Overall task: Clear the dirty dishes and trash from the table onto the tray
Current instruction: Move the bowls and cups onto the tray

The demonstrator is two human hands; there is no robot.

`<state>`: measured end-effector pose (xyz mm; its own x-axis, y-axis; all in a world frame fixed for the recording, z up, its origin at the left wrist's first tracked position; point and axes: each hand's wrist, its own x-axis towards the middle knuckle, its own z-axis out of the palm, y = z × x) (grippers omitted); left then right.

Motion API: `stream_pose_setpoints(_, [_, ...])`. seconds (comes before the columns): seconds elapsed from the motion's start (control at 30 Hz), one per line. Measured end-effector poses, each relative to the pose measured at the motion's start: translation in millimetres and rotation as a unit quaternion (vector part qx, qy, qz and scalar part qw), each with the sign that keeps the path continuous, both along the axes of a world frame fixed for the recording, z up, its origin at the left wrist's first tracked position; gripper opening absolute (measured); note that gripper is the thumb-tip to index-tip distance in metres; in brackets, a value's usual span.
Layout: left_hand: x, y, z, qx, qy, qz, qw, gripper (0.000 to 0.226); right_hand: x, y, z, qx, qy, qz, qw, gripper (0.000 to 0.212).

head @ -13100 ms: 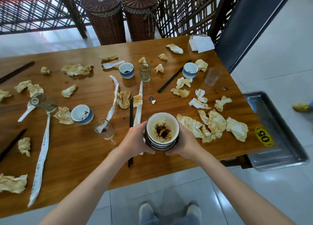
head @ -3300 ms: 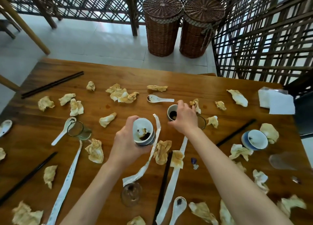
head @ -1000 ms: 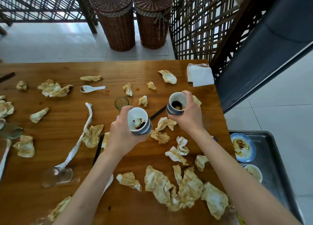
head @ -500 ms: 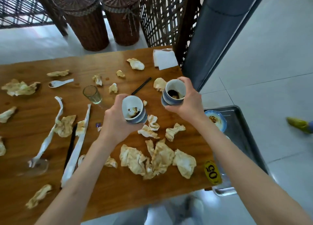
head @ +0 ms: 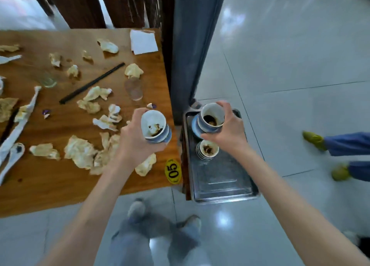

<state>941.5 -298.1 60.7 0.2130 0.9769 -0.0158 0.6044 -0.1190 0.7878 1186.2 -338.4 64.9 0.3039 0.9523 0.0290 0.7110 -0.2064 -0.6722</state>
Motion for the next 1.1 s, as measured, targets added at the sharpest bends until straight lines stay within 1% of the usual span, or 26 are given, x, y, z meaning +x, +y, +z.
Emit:
stream_pose_setpoints(0.13, [40, -22, -10, -0.003, -0.006, -0.031, 1.0, 0.079, 36, -34, -11, -0.007, -0.009, -0.016, 1.0, 0.082])
stream_pose_setpoints(0.3, [78, -42, -19, -0.001, -0.002, -0.072, 0.997, 0.079, 59, -72, -32, -0.019, 0.016, -0.035, 0.999, 0.081])
stream_pose_setpoints(0.53, [128, -76, -49, -0.022, -0.013, -0.1, 0.995, 0.082, 92, -103, -83, -0.051, 0.041, -0.045, 0.997, 0.081])
stream_pose_setpoints(0.6, [140, -88, -65, -0.034, -0.01, -0.101, 0.994, 0.082, 102, -109, -103, -0.06, 0.044, -0.03, 0.997, 0.081])
stream_pose_setpoints(0.83, [173, -123, -144, -0.048, 0.026, -0.043, 0.998, 0.079, 132, -121, -183, -0.073, 0.046, 0.022, 0.996, 0.081])
stream_pose_setpoints(0.93, [183, -130, -185, -0.043, 0.039, -0.023, 0.998, 0.079, 136, -124, -221, -0.073, 0.052, 0.032, 0.995, 0.079])
stream_pose_setpoints(1.1, [188, -134, -245, -0.039, 0.038, -0.01, 0.998, 0.082, 134, -127, -280, -0.06, 0.064, 0.03, 0.996, 0.08])
